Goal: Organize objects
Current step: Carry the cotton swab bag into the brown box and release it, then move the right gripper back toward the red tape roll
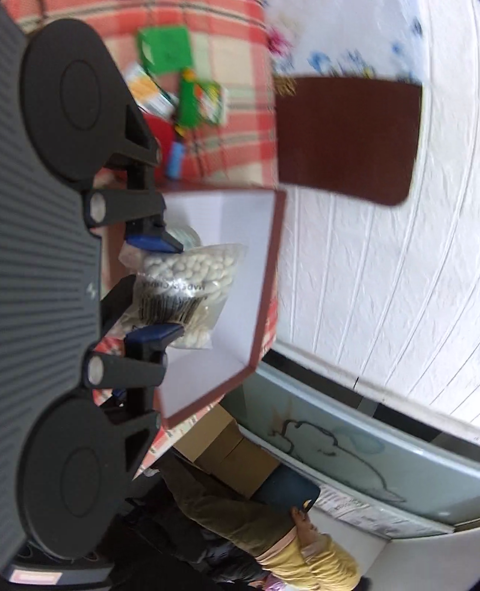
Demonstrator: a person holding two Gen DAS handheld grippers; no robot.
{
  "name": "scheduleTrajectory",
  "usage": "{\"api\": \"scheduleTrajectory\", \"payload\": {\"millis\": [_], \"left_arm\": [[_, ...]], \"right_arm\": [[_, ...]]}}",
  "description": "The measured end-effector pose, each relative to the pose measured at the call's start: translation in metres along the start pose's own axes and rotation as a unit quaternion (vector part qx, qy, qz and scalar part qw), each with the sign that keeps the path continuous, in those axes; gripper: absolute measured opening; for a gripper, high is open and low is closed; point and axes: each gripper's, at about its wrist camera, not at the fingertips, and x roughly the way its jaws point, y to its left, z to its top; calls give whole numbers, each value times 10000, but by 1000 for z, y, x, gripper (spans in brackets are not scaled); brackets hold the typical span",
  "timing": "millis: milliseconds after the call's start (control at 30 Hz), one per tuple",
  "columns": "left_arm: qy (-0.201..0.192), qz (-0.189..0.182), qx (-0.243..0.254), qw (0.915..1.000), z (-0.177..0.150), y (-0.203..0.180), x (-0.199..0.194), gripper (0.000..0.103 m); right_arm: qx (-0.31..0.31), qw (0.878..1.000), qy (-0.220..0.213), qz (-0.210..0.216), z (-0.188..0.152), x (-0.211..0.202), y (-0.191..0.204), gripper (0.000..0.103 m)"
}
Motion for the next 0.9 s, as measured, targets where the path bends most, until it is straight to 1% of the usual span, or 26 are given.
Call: {"api": "scheduleTrajectory", "payload": {"millis": [33,67,100,133,167,200,233,300,367,400,433,467,500,567,633,733,800,900], "left_arm": [[-1,29,59,10000,4,-4,11,44],[16,117,119,9999,8,-7,23,52],[60,317,184,9993,10,-10,36,68],[101,635,235,9977,11,-12,49,73],[144,977,298,9947,10,-13,58,74],[225,1234,348,9915,10,-13,65,74],[281,1356,344,9898,7,-10,67,73],[201,1186,309,9923,-1,-4,58,72],[82,1109,410,9930,-10,-2,45,71],[3,1206,502,9914,-16,-4,38,74],[-79,1430,621,9877,-23,-6,34,75],[-128,1573,720,9848,-29,-7,32,75],[-126,1617,732,9840,-35,-5,27,75],[-28,1720,555,9835,-45,5,19,75],[118,1929,382,9804,-53,18,14,75],[375,2246,172,9736,-67,37,6,75],[522,2449,52,9681,-78,51,2,75],[661,2696,-173,9606,-93,74,-7,75]], "right_arm": [[31,10000,-8,-90,1,6,-7,44],[30,9998,-7,-198,0,13,-14,44],[-3,9994,4,-344,-2,21,-20,44],[-71,9986,37,-527,-4,30,-25,44],[-179,9965,186,-791,-8,42,-29,56],[-213,9931,371,-1090,-11,52,-34,67],[-90,9913,447,-1233,-13,55,-39,68],[351,9934,338,-1041,-15,48,-50,68],[403,9937,249,-1014,-22,40,-48,69],[384,9938,162,-1030,-24,36,-41,69],[391,9941,64,-1014,-26,32,-39,69],[384,9943,-28,-998,-28,27,-35,69],[367,9947,-64,-956,-29,23,-30,70],[223,9960,-114,-859,-29,11,-23,71],[208,9981,16,-578,-29,11,-16,71],[209,9989,346,-218,-35,5,-1,71],[221,9979,605,38,-41,7,10,71],[158,9956,861,334,-45,12,26,71]]}}
